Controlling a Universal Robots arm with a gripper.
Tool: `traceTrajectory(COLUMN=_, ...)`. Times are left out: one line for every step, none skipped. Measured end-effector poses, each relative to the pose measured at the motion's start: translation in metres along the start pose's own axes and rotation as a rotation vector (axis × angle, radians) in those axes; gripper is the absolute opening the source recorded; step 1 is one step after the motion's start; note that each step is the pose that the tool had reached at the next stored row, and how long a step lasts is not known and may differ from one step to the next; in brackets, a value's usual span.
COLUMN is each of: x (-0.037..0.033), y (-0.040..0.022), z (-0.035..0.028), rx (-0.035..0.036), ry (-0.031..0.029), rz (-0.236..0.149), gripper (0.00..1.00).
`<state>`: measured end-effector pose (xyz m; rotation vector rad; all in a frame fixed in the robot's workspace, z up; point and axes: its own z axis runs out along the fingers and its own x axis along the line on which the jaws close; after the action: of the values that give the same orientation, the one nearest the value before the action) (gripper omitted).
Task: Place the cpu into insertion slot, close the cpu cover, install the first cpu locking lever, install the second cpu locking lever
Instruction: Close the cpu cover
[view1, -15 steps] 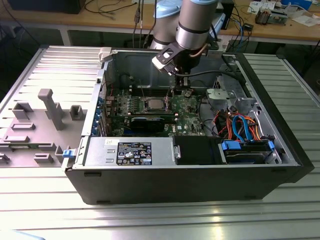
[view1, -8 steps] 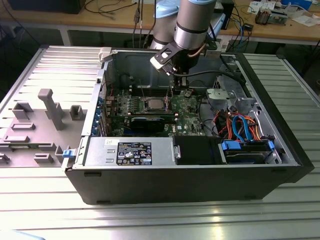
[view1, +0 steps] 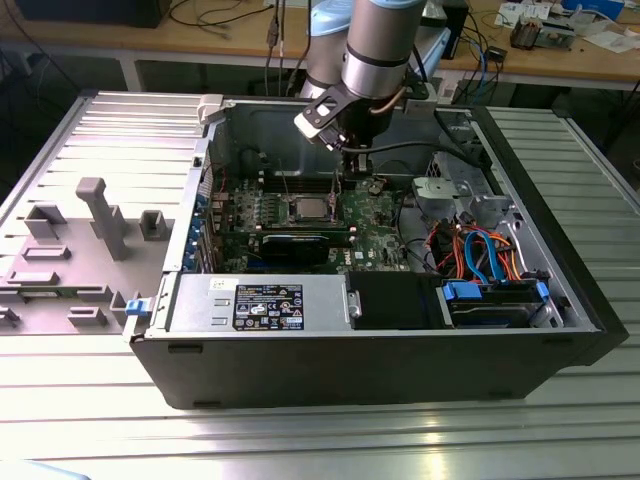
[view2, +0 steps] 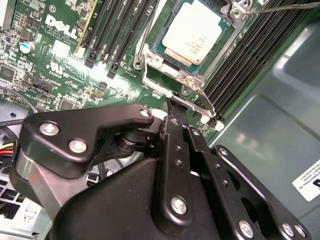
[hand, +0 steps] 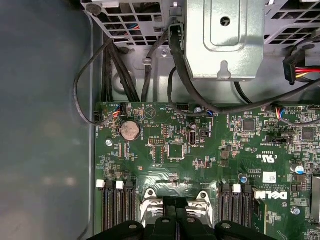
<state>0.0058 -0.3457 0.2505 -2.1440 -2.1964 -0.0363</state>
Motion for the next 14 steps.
traceTrajectory(x=0.0, y=-0.0006, z=0.0, rx=0.0, ry=-0.0001, rz=0.0, gripper=0.11)
traceTrajectory(x=0.0, y=-0.0013, z=0.0001, rx=0.0, ry=0.0, rz=0.0, gripper=0.11)
traceTrajectory(x=0.0001, y=-0.0027, z=0.0001, rx=0.0, ry=0.0, rz=0.0, gripper=0.11)
traceTrajectory(x=0.0001, y=-0.0035, z=0.0002, rx=0.0, ry=0.0, rz=0.0, gripper=0.11)
traceTrajectory(x=0.0001, y=-0.0048, z=0.0002, rx=0.0, ry=0.0001, rz=0.0, gripper=0.11)
traceTrajectory(x=0.0001, y=-0.0058, z=0.0002, rx=0.0, ry=0.0, rz=0.0, gripper=0.11)
traceTrajectory(x=0.0002, y=-0.0069, z=0.0003, rx=0.0, ry=-0.0001, rz=0.0, gripper=0.11)
traceTrajectory(x=0.0002, y=-0.0077, z=0.0003, rx=0.0, ry=0.0, rz=0.0, gripper=0.11)
traceTrajectory(x=0.0002, y=-0.0094, z=0.0004, rx=0.0001, ry=-0.0001, rz=0.0, gripper=0.11)
traceTrajectory(x=0.0003, y=-0.0106, z=0.0005, rx=0.0, ry=-0.0001, rz=0.0, gripper=0.11)
traceTrajectory(x=0.0003, y=-0.0116, z=0.0006, rx=0.0, ry=-0.0001, rz=0.0, gripper=0.11)
traceTrajectory(x=0.0003, y=-0.0137, z=0.0014, rx=-0.0001, ry=0.0003, rz=0.0, gripper=0.11)
traceTrajectory(x=0.0003, y=-0.0157, z=0.0022, rx=0.0, ry=0.0, rz=0.0, gripper=0.11)
traceTrajectory(x=0.0003, y=-0.0179, z=0.0032, rx=0.0, ry=0.0001, rz=0.0, gripper=0.11)
